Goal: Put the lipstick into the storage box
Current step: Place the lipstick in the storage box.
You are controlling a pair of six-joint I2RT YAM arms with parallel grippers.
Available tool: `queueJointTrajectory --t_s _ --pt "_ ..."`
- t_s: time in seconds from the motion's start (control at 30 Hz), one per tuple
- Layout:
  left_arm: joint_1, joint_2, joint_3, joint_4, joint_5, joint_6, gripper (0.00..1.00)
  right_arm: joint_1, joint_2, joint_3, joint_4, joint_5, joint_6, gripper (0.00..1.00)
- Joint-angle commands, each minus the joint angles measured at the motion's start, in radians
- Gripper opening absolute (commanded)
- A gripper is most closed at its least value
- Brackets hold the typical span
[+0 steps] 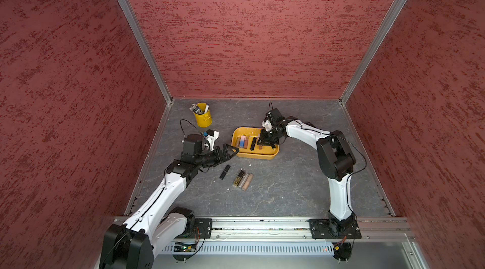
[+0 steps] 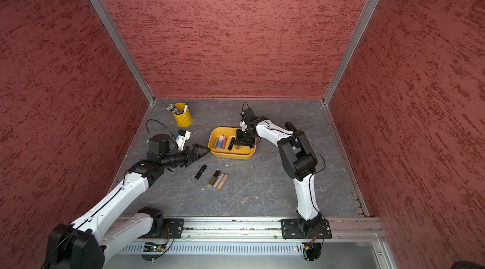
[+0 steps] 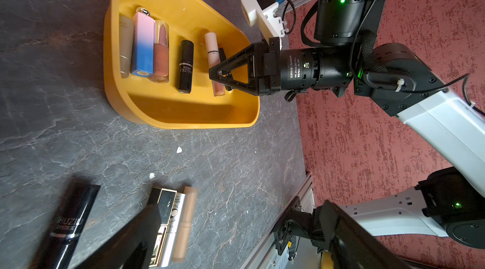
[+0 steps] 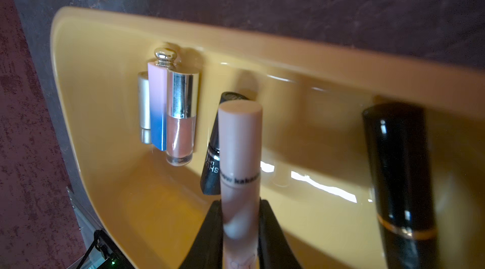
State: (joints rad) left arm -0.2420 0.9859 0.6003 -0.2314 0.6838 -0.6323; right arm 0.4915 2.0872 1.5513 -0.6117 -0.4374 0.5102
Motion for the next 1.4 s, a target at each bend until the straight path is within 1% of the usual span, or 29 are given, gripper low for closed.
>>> queueJointTrajectory --t_s 0.0,0.33,0.47,0.6,0.73,0.87,0.97,1.07,1.23,1.37 --pt "-0.002 -0.016 -0.015 -0.006 0.015 0.004 1.0 -0.014 0.029 0.025 0.045 -0.024 0.019 0.22" --pt "0.0 -0.033 -0.024 -0.03 0.004 0.006 1.0 -0.018 0.063 0.028 0.07 -0.034 0.029 0.25" --pt "0.001 -0.034 -0.028 -0.032 0.003 0.005 1.0 -0.019 0.068 0.028 0.077 -0.039 0.03 0.3" --pt "0.001 -0.04 -0.031 -0.044 -0.004 0.006 1.0 -0.018 0.073 0.028 0.082 -0.044 0.031 0.39" --pt "0.002 -0.046 -0.028 -0.072 -0.024 0.007 1.0 -0.019 0.073 0.027 0.086 -0.051 0.032 0.42" --pt "0.003 -0.055 -0.005 -0.161 -0.1 0.029 1.0 -0.019 0.063 0.027 0.105 -0.072 0.032 0.43" --pt "0.004 -0.035 0.037 -0.282 -0.205 0.051 1.0 -0.019 0.042 0.02 0.117 -0.076 0.029 0.43" --pt "0.006 -0.002 0.064 -0.362 -0.278 0.055 1.0 -0.018 -0.001 0.007 0.125 -0.075 0.024 0.43" --pt "0.004 0.048 0.077 -0.402 -0.337 0.042 1.0 -0.018 -0.095 -0.023 0.137 -0.079 0.013 0.44" --pt "-0.015 0.142 0.118 -0.438 -0.413 0.071 1.0 -0.018 -0.187 -0.068 0.132 -0.08 0.007 0.44"
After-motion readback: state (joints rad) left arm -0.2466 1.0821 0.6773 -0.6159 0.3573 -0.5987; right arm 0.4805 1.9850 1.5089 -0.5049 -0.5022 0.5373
